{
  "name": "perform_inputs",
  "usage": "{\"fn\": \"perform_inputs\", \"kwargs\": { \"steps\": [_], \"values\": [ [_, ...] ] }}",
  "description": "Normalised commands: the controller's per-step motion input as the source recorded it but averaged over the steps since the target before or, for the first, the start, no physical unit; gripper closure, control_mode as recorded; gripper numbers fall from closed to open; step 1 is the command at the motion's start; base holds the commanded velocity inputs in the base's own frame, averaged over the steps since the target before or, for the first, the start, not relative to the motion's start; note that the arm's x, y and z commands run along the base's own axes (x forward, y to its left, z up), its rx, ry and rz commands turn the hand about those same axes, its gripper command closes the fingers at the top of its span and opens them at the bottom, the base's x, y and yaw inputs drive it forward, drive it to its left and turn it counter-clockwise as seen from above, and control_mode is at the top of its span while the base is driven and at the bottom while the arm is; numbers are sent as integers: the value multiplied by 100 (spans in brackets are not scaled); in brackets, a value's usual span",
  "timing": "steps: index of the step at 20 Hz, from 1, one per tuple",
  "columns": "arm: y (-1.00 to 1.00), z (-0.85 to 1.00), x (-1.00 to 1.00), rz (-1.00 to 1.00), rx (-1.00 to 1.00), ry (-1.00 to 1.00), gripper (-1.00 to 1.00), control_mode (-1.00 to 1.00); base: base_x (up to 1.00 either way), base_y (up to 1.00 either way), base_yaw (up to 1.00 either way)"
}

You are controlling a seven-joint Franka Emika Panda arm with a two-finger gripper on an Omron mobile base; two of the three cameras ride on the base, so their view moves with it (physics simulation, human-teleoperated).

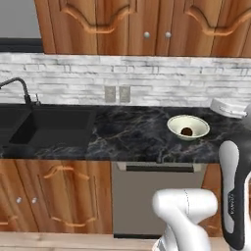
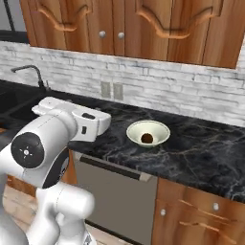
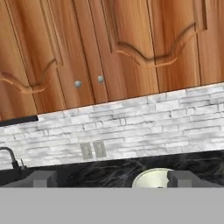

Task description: Open the cabinet. Pick the orange and tangerine from the cabinet and place them into the bowl. Then close the cabinet.

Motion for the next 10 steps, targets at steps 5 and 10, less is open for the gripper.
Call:
{"fn": "perform_inputs", "kwargs": {
  "steps": [5,10],
  "values": [
    [0,0,0,0,0,0,-100,100,-17,31,84],
    [0,0,0,0,0,0,-100,100,0,13,88]
  ]
}}
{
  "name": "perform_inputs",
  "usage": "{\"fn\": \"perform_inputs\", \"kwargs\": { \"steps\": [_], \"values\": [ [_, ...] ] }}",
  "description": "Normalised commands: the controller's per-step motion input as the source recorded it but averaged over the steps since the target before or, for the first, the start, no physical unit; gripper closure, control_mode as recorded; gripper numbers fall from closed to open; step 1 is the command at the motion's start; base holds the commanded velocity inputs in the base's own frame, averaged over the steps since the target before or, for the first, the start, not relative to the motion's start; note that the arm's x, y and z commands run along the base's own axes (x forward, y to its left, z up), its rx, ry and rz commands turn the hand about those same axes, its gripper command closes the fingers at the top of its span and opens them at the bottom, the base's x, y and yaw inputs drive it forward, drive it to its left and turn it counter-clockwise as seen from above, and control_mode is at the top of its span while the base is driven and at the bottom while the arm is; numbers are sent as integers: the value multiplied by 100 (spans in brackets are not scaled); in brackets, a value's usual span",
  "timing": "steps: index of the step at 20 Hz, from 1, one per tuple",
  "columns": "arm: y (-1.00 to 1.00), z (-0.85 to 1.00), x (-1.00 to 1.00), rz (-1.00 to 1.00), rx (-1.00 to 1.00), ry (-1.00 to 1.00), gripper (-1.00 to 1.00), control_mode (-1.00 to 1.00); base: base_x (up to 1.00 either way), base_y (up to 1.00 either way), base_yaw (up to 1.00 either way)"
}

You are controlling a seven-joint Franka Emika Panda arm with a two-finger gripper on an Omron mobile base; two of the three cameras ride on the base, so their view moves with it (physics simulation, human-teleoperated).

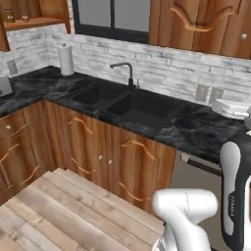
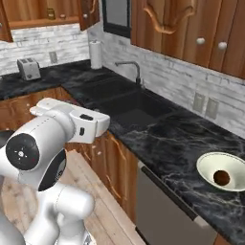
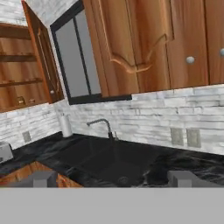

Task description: Open the cabinet. Pick the orange and tangerine from the cabinet and place them into the bowl. Then close the cabinet.

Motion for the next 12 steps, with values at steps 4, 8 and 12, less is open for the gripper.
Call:
{"fn": "perform_inputs", "kwargs": {
  "steps": [4,8,12],
  "values": [
    [0,0,0,0,0,0,-100,100,2,0,90],
    [0,0,0,0,0,0,-100,100,20,0,87],
    [0,0,0,0,0,0,-100,100,57,1,63]
  ]
}}
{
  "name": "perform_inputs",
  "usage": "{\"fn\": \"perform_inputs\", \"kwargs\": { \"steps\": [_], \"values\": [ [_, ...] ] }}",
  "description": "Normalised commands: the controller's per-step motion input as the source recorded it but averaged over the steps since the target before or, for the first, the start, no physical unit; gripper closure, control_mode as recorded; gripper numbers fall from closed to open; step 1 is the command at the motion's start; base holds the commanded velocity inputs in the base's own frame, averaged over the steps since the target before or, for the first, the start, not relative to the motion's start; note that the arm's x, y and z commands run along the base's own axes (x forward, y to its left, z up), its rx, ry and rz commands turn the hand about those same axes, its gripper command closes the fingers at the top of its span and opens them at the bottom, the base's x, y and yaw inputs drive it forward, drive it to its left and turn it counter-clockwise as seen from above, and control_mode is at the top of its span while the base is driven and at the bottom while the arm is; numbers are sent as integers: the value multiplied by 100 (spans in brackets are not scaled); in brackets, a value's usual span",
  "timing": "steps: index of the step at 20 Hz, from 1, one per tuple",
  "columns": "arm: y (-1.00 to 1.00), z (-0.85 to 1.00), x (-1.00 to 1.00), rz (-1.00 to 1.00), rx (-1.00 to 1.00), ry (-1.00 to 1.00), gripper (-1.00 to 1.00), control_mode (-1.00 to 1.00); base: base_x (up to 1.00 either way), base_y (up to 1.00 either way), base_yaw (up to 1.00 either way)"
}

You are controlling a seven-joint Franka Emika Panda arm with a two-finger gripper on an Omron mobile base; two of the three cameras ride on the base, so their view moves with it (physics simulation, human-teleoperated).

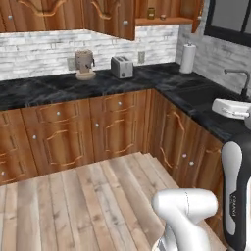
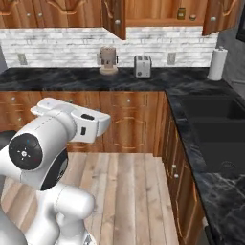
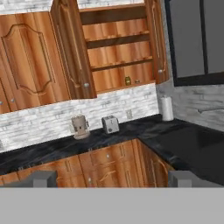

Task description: Open the cabinet. Pick the orange and tangerine from the cabinet and place them into the bowl. Then close the cabinet.

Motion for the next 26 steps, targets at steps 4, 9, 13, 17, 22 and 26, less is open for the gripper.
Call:
{"fn": "perform_inputs", "kwargs": {
  "steps": [4,9,13,17,22,26],
  "values": [
    [0,0,0,0,0,0,-100,100,47,-54,29],
    [0,0,0,0,0,0,-100,100,87,-83,31],
    [0,0,0,0,0,0,-100,100,100,-56,18],
    [0,0,0,0,0,0,-100,100,100,-30,8],
    [0,0,0,0,0,0,-100,100,100,-35,9],
    [0,0,0,0,0,0,-100,100,95,-68,8]
  ]
}}
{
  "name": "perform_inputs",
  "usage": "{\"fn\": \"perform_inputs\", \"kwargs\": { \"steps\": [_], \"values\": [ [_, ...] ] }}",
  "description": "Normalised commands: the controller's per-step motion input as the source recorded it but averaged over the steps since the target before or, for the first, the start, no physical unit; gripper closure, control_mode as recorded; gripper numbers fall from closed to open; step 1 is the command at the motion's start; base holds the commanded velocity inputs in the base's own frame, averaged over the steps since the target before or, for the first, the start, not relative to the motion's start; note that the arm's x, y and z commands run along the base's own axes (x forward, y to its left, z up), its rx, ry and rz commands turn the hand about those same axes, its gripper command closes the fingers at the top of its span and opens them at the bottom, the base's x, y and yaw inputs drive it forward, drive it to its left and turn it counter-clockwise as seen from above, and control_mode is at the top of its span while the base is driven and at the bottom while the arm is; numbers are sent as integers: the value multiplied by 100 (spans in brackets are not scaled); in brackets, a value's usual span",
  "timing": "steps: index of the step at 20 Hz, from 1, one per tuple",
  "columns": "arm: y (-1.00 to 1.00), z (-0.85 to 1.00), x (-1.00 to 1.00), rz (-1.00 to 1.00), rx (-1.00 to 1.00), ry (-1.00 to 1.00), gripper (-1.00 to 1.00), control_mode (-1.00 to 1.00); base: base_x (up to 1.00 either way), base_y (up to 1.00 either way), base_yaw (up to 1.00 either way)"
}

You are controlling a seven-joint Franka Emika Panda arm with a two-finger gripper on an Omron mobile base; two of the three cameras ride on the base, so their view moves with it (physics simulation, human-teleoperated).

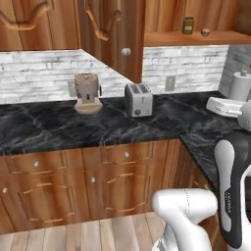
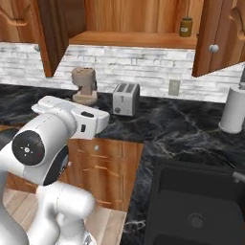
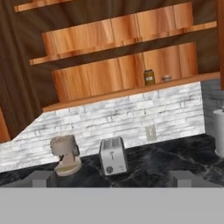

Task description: Open the cabinet. Pick the orange and tangerine from the cabinet and place them into the bowl. Then close the cabinet.

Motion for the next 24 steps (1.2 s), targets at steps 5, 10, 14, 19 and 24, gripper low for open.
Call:
{"fn": "perform_inputs", "kwargs": {
  "steps": [5,10,14,19,24],
  "values": [
    [0,0,0,0,0,0,-100,100,66,-91,0],
    [0,0,0,0,0,0,-100,100,100,-35,0],
    [0,0,0,0,0,0,-100,100,100,-14,0],
    [0,0,0,0,0,0,-100,100,61,24,0],
    [0,0,0,0,0,0,-100,100,5,15,0]
  ]
}}
